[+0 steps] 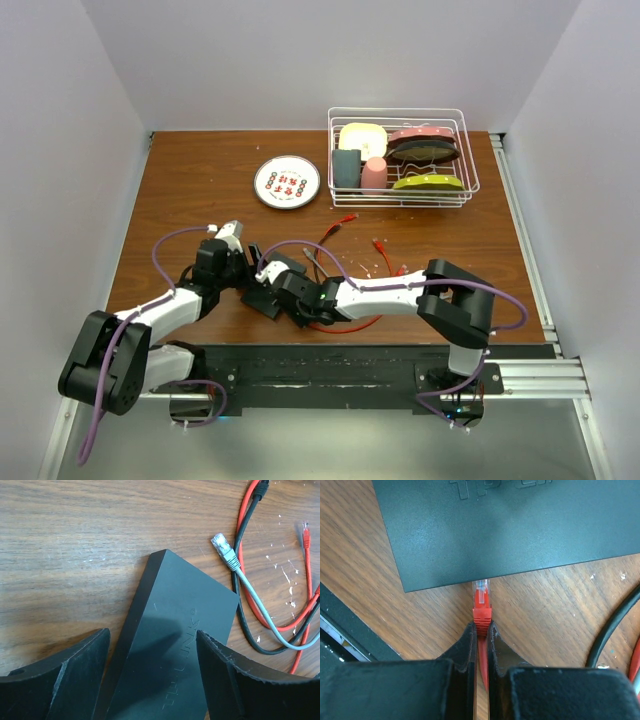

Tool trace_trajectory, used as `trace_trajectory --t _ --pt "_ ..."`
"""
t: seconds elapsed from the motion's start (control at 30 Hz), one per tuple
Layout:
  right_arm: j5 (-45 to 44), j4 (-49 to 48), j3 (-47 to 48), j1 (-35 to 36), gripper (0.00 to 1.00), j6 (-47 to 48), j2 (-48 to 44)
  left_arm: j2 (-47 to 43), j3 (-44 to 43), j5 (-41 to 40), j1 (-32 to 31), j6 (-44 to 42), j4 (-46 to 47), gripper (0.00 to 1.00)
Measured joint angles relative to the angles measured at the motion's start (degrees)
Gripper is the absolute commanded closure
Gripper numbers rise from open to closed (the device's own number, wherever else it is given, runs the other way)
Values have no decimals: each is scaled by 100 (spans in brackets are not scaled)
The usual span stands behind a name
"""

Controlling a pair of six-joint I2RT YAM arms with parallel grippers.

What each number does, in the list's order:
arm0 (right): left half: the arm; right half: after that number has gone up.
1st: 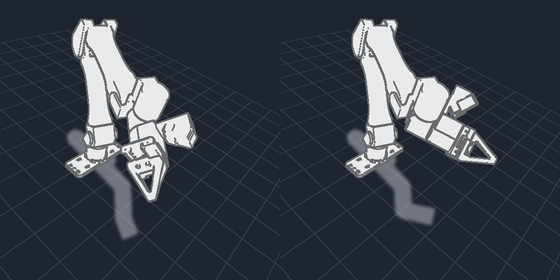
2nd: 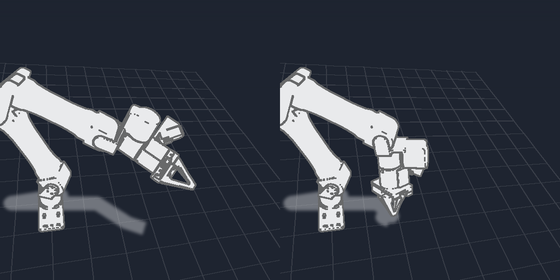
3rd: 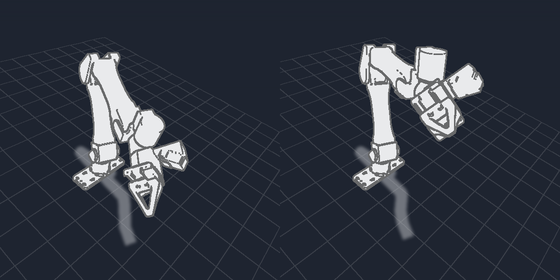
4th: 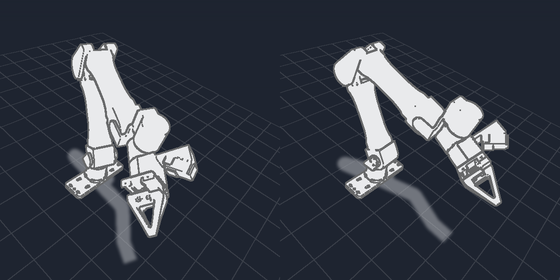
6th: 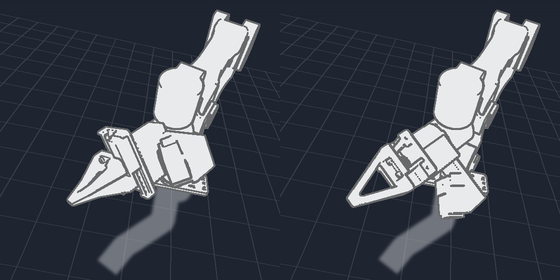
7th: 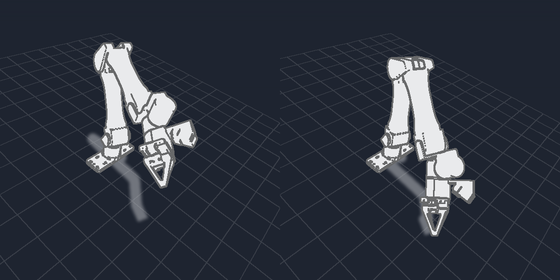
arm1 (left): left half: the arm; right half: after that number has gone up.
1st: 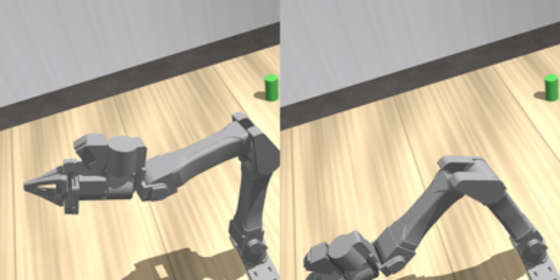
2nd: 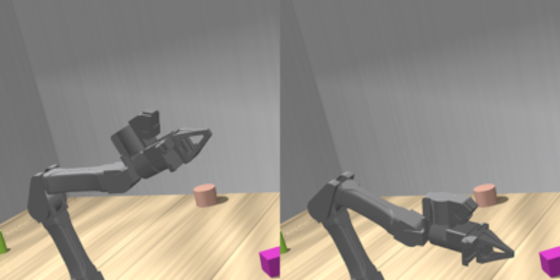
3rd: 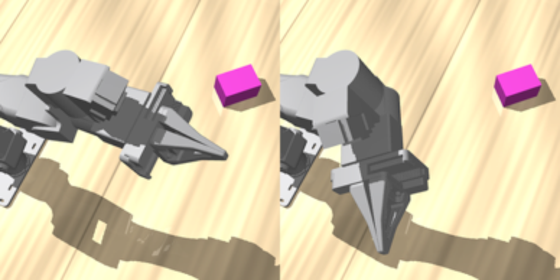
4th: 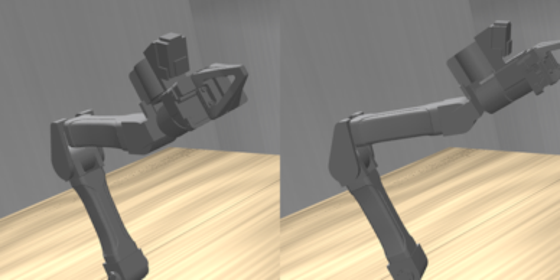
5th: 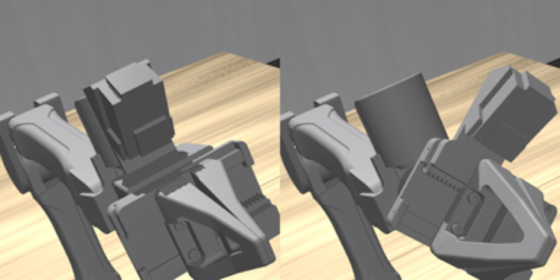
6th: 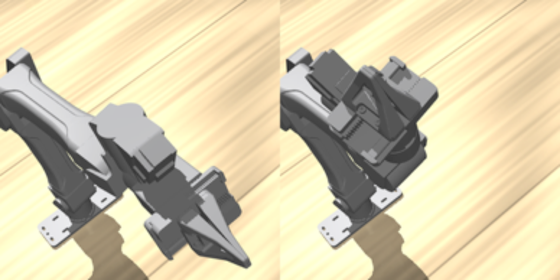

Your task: Insert the plug into the switch port

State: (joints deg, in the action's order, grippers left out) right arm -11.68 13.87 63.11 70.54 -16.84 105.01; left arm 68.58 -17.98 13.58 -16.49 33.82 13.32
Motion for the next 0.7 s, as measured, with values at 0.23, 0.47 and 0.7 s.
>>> trace_trajectory --t 0.23,0.47,0.7 --pt "-90 11 94 28 100 -31 70 7 68 92 0 2 133 27" --pt "-129 20 98 35 100 -83 68 7 127 138 0 7 245 28" --pt "-133 129 190 63 100 -129 70 7 184 170 31 26 348 31"
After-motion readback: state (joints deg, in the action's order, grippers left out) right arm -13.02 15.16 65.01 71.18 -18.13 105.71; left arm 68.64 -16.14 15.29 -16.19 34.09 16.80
